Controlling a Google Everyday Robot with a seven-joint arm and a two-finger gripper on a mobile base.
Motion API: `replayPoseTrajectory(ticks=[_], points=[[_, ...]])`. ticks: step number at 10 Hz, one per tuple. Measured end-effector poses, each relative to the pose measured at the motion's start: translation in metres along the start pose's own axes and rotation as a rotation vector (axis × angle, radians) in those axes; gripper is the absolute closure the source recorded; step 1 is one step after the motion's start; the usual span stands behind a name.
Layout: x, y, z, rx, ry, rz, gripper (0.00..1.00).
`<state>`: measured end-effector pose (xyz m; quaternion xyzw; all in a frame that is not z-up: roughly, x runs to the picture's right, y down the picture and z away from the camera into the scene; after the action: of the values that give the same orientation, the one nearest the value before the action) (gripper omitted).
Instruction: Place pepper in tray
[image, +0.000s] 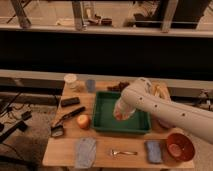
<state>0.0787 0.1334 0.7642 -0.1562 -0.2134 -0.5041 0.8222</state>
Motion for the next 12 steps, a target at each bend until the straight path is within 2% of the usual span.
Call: replayPoseTrajectory(ticks=[2, 7, 12], points=[[-0.002, -0.005, 0.007, -0.003, 0.007, -0.011, 0.80], [0.012, -0.009, 0.015, -0.008, 0.034, -0.026, 0.80], [0.019, -0.009, 0.019, -0.007, 0.039, -0.031, 0.79]])
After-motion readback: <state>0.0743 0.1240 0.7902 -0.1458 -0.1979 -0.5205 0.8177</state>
